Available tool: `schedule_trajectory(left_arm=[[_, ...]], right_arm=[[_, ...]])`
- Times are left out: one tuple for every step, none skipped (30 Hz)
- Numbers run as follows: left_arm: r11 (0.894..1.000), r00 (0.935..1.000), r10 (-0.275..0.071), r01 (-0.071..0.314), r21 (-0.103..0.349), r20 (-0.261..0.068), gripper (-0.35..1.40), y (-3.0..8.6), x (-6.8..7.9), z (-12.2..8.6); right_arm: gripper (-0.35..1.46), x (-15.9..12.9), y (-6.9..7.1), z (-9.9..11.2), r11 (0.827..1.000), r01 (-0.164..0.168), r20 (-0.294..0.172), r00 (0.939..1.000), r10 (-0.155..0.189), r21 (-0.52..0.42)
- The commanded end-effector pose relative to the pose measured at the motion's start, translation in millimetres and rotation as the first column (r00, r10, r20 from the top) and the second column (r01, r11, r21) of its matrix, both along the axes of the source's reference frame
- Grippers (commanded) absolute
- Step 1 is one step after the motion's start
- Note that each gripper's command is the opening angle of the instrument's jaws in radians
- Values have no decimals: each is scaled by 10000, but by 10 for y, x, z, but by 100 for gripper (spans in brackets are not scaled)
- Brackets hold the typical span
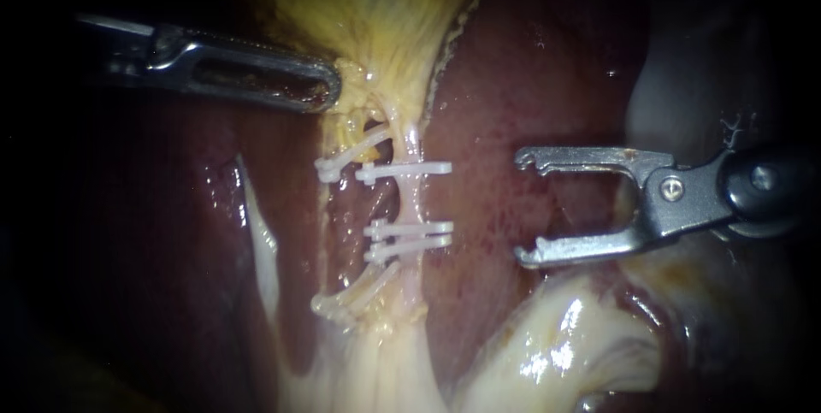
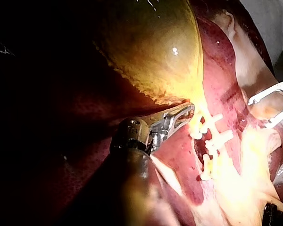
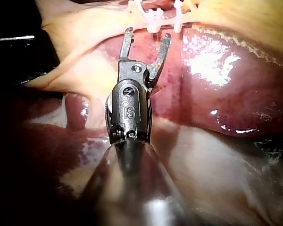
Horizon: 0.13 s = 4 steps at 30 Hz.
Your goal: Going back third clip right tube
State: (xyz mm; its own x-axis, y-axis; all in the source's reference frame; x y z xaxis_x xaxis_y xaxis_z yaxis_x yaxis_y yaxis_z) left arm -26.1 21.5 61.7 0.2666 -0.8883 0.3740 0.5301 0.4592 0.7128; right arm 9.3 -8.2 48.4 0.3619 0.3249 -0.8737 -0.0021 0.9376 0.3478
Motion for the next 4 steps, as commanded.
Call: schedule_trajectory(left_arm=[[10000,10000,-3,3,5,3,-35,0,0,0],[10000,10000,-3,3,5,3,-35,0,0,0],[10000,10000,-1,1,5,4,-35,0,1,0],[10000,10000,0,0,7,6,-35,0,1,0]], right_arm=[[50,0,0,0,10000,21,-11,10000,-21,9],[50,1,0,-1,10000,43,-24,10000,-43,20],[50,1,0,-1,10000,41,-23,10000,-41,20],[50,3,0,-1,10000,60,-34,10000,-60,32]])
